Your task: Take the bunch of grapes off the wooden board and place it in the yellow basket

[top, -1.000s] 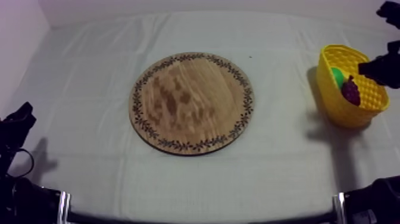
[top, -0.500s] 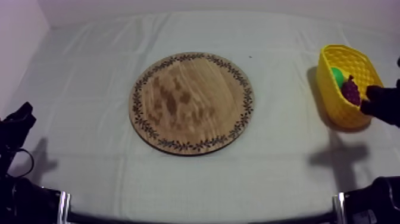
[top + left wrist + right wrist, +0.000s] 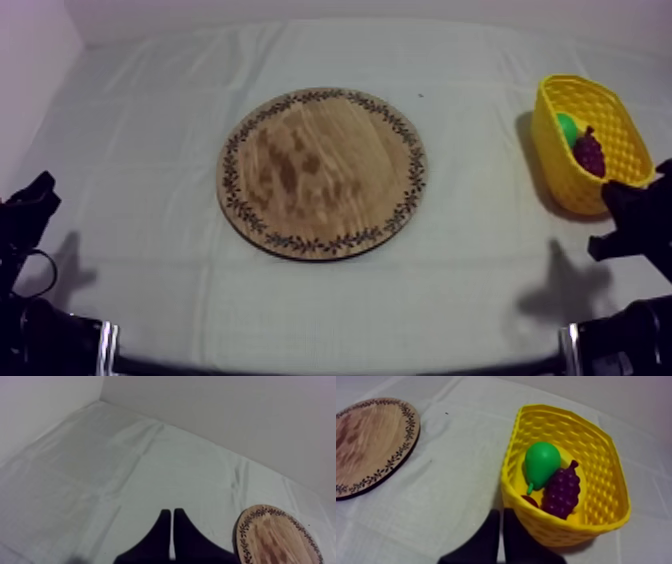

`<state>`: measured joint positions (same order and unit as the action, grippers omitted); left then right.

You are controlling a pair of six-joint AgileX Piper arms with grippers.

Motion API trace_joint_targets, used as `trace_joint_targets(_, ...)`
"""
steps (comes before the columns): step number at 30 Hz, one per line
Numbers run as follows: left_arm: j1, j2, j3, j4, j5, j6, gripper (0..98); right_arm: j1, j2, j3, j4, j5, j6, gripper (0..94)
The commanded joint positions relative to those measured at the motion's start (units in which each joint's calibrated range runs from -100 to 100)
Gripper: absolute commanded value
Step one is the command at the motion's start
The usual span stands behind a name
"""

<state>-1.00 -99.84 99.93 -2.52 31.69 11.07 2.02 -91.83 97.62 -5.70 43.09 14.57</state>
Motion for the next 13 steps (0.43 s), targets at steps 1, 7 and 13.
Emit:
trace_joint_targets(1,0.02,0.02,-0.04,0.01,-0.01,0.0,0.0,-1.11,-2.06,0.72,2.63,-4.02,-10.2,0.5)
trace_joint_targets(7,0.02,0.02,-0.04,0.01,-0.01,-0.01,0.0,-3.03,-3.63,1.68,3.72,-4.97,-4.54,0.4)
trace_joint_targets(13,0.02,0.02,-0.04,0.01,-0.01,-0.01,0.0,-3.41,-3.82,1.88,3.89,-5.31,-3.67,0.4)
